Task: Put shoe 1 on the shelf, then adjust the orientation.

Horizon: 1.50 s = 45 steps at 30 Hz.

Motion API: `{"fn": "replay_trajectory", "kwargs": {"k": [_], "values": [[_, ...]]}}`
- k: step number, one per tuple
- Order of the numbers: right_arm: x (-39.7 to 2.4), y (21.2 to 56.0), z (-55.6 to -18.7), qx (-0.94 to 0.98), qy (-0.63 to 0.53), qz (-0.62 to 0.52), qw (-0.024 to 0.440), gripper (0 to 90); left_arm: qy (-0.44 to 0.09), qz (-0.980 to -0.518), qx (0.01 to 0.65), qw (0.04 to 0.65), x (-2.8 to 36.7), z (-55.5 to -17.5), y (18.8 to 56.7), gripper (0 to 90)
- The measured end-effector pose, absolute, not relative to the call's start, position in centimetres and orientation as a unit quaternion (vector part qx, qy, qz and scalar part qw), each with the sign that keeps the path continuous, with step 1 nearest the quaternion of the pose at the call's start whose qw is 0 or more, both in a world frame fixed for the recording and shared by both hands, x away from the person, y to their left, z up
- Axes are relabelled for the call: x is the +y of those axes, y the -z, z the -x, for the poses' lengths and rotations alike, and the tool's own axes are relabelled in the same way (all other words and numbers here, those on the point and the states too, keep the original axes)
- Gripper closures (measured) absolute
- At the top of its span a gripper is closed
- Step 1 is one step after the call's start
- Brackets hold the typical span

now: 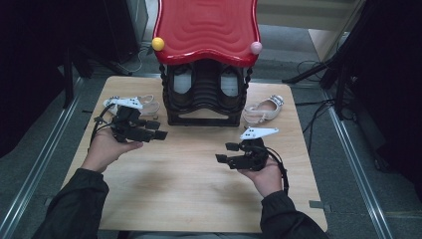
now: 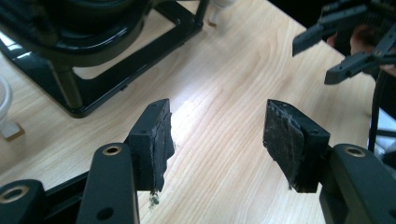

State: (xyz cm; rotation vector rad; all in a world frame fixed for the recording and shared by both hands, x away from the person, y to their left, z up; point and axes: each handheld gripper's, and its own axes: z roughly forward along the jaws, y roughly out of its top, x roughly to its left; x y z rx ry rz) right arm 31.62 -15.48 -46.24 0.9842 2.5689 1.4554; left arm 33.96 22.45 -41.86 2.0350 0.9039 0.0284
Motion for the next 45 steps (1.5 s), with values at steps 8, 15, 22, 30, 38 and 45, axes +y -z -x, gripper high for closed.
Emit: {"fn": "replay_trajectory", "kwargs": {"k": [8,15,22,30,38,45], "values": [[-15.1,46.9,-31.8,0.836,-0.448,-0.317,0.015,38.2,-0.016,-0.807,0.392,0.442,24.4,-34.4,42.9,48.2],[-15.4,46.8,-31.6,0.834,-0.449,-0.321,0.019,38.2,-0.034,-0.802,0.411,0.432,25.7,-34.8,43.6,67.6],[-16.2,47.0,-31.3,0.832,-0.442,-0.333,0.03,38.2,-0.045,-0.784,0.435,0.441,27.1,-36.4,43.7,87.7],[-17.0,47.0,-30.7,0.827,-0.442,-0.346,0.039,38.1,-0.039,-0.777,0.454,0.435,28.0,-38.6,44.3,90.0],[-17.3,47.3,-30.2,0.831,-0.432,-0.349,0.045,38.1,-0.046,-0.772,0.478,0.416,28.6,-40.8,44.9,90.0],[-17.8,47.3,-30.0,0.828,-0.43,-0.357,0.046,38.1,-0.049,-0.768,0.489,0.412,29.2,-42.6,43.9,90.0]]}}
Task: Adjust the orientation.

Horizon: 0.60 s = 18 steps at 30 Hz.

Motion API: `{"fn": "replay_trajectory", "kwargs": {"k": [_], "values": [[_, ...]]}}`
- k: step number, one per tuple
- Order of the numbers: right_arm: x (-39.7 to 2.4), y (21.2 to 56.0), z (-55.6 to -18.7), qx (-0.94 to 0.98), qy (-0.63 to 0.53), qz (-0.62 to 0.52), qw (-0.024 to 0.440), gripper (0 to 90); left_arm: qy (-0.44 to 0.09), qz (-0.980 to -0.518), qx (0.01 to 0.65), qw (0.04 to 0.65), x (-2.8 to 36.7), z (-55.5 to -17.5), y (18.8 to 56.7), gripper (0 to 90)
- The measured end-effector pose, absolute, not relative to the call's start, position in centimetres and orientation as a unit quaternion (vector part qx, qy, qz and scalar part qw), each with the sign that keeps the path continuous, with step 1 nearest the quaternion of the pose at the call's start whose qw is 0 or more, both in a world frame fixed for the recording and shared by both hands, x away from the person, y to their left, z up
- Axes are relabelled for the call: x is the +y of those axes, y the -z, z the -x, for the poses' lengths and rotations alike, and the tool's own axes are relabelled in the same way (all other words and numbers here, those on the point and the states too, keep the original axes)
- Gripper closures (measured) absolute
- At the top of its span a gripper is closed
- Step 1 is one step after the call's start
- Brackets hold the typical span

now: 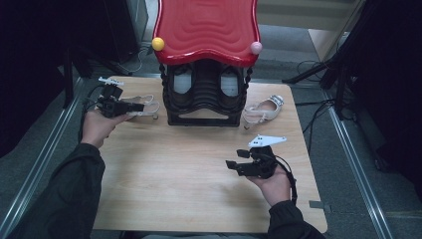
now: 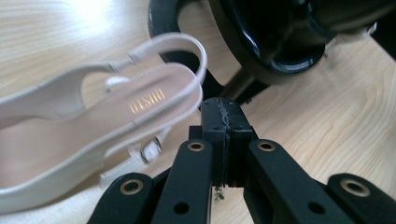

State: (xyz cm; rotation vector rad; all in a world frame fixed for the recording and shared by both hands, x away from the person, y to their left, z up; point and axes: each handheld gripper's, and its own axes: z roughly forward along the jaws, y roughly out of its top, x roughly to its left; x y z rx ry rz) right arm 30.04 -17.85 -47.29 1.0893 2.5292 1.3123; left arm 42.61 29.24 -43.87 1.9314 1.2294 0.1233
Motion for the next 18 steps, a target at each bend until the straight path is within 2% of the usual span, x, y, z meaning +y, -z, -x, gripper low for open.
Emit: {"fn": "replay_trajectory", "kwargs": {"k": [3,10,18], "values": [[-18.1,47.2,-30.0,0.826,-0.431,-0.36,0.048,38.1,-0.043,-0.76,0.492,0.422,29.7,-43.5,43.4,90.0],[-18.2,47.3,-30.1,0.827,-0.43,-0.36,0.048,38.2,-0.053,-0.761,0.505,0.402,29.9,-45.5,43.2,90.0],[-18.1,47.4,-30.1,0.829,-0.424,-0.362,0.041,38.4,-0.056,-0.746,0.531,0.399,29.9,-46.7,45.0,90.0]]}}
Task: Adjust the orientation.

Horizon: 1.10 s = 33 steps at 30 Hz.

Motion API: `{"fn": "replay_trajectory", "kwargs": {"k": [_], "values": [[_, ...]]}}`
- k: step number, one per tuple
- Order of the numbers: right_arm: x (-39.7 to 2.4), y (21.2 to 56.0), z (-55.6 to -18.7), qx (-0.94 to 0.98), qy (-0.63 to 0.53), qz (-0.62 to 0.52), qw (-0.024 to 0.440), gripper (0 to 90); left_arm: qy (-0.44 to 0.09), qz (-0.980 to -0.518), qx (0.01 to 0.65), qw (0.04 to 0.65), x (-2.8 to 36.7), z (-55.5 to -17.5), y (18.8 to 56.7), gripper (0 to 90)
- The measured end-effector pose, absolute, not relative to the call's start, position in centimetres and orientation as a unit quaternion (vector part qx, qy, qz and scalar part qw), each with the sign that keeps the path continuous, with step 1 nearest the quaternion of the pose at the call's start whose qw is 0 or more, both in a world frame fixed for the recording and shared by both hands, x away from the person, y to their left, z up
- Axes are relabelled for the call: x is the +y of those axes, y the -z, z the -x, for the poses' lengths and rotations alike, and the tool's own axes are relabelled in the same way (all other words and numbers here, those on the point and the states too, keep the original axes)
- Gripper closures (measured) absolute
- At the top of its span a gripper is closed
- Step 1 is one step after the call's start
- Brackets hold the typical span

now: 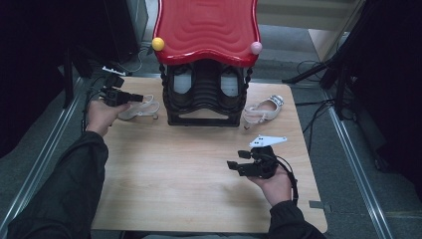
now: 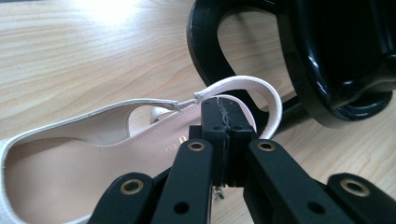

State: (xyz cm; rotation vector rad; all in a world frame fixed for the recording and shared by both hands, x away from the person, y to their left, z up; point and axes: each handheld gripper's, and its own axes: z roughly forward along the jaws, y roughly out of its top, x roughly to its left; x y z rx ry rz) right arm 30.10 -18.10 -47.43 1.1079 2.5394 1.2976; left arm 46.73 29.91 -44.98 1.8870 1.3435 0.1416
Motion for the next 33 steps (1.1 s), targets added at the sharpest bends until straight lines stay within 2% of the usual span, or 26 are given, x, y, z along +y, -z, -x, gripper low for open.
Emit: {"fn": "replay_trajectory", "kwargs": {"k": [6,14,18,33], "values": [[-18.2,47.6,-30.3,0.824,-0.429,-0.368,0.027,38.1,-0.052,-0.766,0.523,0.37,29.0,-47.1,46.1,90.0],[-18.3,47.7,-30.3,0.824,-0.428,-0.37,0.028,38.1,-0.037,-0.756,0.536,0.375,29.3,-46.1,47.7,90.0],[-18.2,47.7,-30.4,0.817,-0.439,-0.373,0.012,38.1,-0.036,-0.753,0.543,0.37,29.7,-45.6,48.4,90.0],[-17.8,47.6,-30.8,0.819,-0.439,-0.368,0.012,38.3,-0.038,-0.756,0.551,0.35,31.4,-44.5,48.6,90.0]]}}
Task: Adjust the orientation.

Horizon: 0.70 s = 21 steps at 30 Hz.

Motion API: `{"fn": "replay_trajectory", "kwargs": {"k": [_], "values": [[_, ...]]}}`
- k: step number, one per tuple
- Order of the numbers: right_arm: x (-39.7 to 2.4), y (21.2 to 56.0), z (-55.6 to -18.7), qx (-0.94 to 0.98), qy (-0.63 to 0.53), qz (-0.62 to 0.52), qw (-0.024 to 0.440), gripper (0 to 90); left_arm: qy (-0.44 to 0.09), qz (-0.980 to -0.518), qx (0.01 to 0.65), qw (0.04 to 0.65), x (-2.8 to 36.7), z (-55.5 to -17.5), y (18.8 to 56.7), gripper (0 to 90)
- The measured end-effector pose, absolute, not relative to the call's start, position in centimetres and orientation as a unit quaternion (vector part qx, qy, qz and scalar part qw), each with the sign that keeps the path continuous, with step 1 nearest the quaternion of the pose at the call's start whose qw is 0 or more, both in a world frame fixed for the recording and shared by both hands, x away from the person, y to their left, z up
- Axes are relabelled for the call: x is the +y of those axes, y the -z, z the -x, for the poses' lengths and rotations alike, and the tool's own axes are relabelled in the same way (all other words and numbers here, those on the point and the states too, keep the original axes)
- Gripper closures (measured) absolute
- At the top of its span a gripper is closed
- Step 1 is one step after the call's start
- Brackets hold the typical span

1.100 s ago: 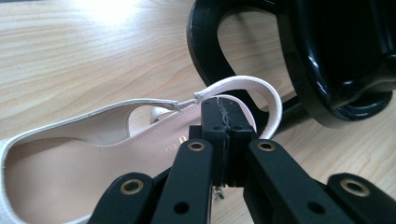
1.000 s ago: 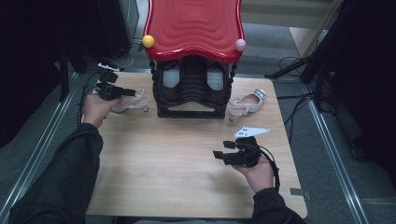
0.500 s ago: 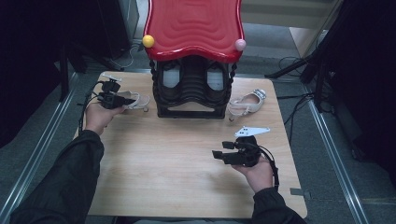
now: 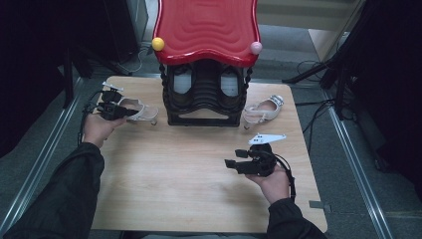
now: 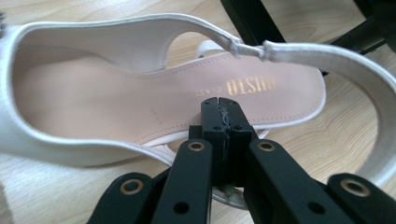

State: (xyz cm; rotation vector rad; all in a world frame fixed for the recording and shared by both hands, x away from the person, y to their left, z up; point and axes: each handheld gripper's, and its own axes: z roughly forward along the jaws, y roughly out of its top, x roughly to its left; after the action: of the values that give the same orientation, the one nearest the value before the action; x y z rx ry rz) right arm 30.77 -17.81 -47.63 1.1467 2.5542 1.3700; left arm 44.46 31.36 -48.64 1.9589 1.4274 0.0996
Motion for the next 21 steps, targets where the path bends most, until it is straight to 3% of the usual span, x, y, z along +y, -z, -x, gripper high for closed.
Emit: {"fn": "replay_trajectory", "kwargs": {"k": [21], "values": [[-16.9,47.6,-31.2,0.823,-0.441,-0.357,0.01,38.2,-0.043,-0.745,0.575,0.334,33.7,-43.1,48.5,89.7]]}}
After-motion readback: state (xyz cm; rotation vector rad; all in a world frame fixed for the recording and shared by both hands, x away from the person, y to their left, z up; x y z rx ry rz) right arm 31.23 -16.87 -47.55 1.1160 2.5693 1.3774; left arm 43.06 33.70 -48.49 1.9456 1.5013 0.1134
